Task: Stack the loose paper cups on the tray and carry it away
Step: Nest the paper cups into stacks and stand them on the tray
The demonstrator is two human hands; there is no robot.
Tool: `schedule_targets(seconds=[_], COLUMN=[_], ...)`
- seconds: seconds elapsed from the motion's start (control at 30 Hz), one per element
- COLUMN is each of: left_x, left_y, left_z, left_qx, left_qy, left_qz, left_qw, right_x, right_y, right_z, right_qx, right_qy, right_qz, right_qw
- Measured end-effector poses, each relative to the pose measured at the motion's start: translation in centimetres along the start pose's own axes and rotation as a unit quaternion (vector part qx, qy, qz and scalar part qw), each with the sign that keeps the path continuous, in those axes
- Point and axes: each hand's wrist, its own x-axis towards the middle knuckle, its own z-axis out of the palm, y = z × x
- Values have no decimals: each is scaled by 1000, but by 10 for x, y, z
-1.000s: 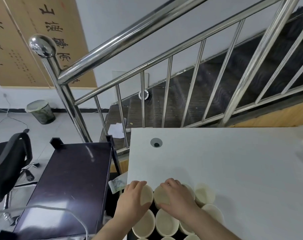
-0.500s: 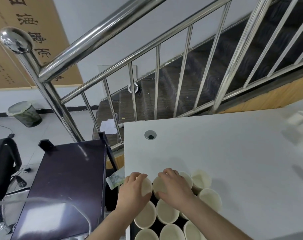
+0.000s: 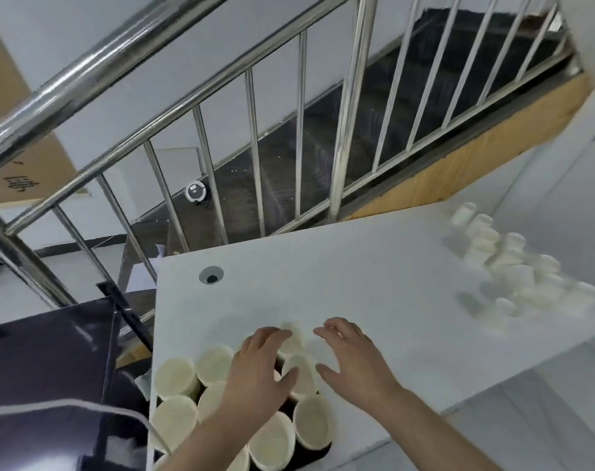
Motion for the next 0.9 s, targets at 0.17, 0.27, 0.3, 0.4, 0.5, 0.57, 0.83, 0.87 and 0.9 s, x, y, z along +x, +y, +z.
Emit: schedule_targets(seconds=[0.17, 0.27, 0.3, 0.4, 0.5, 0.57, 0.83, 0.87, 0.9], left_x=[14, 23, 27, 41, 56, 70, 133, 141, 153], left_y=[74, 112, 129, 166, 198, 216, 276, 280, 285], left_z=[49, 76, 88, 118, 142, 158, 225, 235, 248], left_qx=[-12, -7, -10, -19, -9, -8, -25, -26, -32], left_qy=[-17, -45, -53, -72, -100, -112, -131, -136, -137], left_qz=[20, 35, 40, 64, 88, 105, 126, 126, 125], left_qw=[1000, 998, 998, 995, 991, 988, 983, 982, 982], right_x=[-45, -68, -77, -98, -115, -122, -123, -120, -116], right_y=[80, 118, 134, 176, 212, 236, 325, 336, 353], right_z=[-34, -50, -57, -76, -94, -105, -139, -142, -145], right_qx=[-9, -8, -8, -18, -18, -12, -27, -29, -34], right_qy=[19, 27, 30, 40, 49, 59, 67, 63, 60], right_qz=[31, 55, 65, 98, 133, 156, 208, 213, 216], right_qw=[999, 998, 997, 994, 990, 986, 975, 974, 974])
